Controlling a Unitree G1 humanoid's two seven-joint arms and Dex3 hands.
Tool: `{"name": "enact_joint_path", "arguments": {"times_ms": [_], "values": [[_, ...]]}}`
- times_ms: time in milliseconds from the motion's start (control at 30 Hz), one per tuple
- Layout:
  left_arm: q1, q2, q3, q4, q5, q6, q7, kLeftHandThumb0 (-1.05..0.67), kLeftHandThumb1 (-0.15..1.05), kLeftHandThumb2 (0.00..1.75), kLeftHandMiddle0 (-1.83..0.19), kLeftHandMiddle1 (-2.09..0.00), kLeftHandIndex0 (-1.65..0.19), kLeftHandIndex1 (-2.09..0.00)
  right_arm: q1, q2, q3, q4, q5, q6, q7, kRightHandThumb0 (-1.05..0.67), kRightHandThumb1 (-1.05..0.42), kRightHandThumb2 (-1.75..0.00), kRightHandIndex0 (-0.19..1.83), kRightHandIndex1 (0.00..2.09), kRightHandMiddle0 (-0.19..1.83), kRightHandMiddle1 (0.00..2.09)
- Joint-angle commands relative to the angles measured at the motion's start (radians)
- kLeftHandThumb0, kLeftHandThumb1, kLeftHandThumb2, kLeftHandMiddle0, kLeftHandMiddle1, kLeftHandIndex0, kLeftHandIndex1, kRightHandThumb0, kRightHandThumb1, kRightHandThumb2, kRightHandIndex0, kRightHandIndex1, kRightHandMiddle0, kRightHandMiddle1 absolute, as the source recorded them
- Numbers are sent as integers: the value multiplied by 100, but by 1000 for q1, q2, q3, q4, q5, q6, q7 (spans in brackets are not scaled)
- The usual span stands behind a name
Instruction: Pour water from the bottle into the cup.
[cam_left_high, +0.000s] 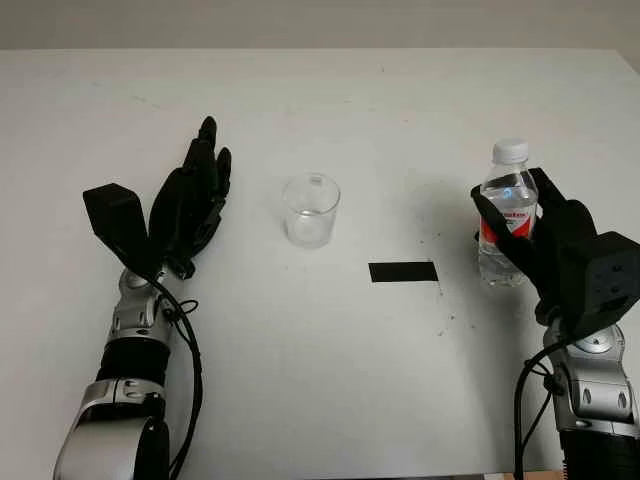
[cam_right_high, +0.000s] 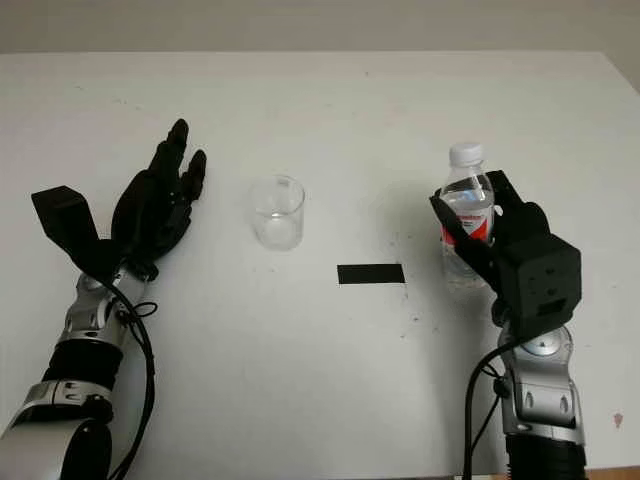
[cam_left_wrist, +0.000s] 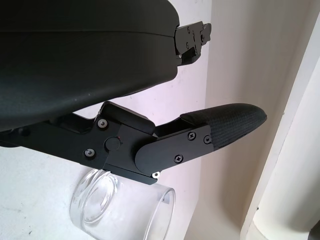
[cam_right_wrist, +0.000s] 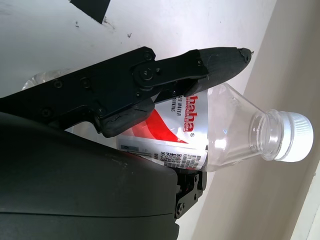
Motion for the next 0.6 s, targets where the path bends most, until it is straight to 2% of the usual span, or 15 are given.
{"name": "enact_joint_path", "arguments": {"times_ms": [0,233,367,567], "values": [[-7,-1,-1,1,0,-12,-3,-84,105,73,19,0,19,0,-51,-20,6,-1,-15,-38,-10,-39,-105,-36,127,209,91,209],[-4,-4,-3,0,0,-10,-4,-84,105,73,19,0,19,0,-226,-76,53,105,-113,-72,-33,-38,-105,-34,122,209,100,209],[4,-5,-5,-10,5,-11,3,-84,105,74,19,0,19,0,-311,-102,96,182,-160,-97,-28,-38,-105,-34,115,209,83,209],[15,-8,-9,-19,12,-12,13,-83,105,77,19,0,19,0,-435,-125,178,301,-245,-132,-29,-43,-105,-34,116,209,79,209]]}}
